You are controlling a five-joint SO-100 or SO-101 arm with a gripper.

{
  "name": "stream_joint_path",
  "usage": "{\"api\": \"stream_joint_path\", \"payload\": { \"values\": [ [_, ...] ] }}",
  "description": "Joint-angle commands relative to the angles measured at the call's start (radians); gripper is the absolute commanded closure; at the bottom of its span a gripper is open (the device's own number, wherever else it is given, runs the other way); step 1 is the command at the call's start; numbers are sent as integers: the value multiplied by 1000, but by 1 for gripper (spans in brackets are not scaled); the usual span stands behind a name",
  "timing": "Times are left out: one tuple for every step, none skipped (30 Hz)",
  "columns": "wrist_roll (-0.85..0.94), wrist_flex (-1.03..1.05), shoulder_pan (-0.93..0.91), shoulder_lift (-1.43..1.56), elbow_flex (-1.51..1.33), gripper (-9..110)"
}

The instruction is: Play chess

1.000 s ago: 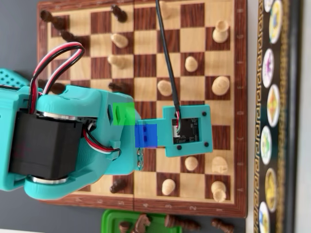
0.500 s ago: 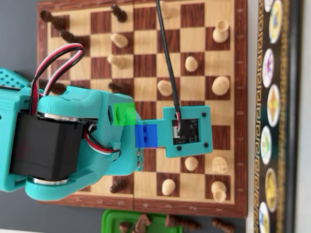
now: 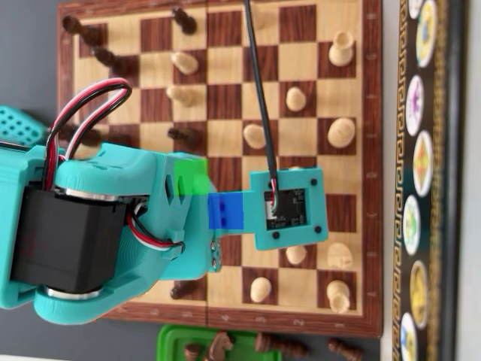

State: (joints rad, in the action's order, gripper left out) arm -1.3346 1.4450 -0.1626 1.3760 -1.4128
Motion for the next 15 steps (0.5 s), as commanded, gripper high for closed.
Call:
{"api": "stream_joint_path", "payload": {
  "values": [
    [8, -6, -17, 8, 9, 94],
    [8, -3, -14, 8, 14, 94],
    [8, -3, -12, 11, 15, 94],
    [6, -3, -9, 14, 15, 94],
    [6, -3, -8, 15, 17, 94],
    [6, -3, -6, 17, 17, 94],
    [6, -3, -6, 17, 17, 94],
    [6, -2, -6, 17, 17, 94],
    [6, -2, -6, 17, 15, 94],
    [6, -2, -6, 17, 15, 94],
    [6, -2, -6, 17, 14, 94],
    [6, -2, -6, 17, 14, 94],
    [6, -2, -6, 17, 14, 94],
    [6, -2, -6, 17, 14, 94],
    [8, -2, -6, 17, 14, 94]
  ]
}}
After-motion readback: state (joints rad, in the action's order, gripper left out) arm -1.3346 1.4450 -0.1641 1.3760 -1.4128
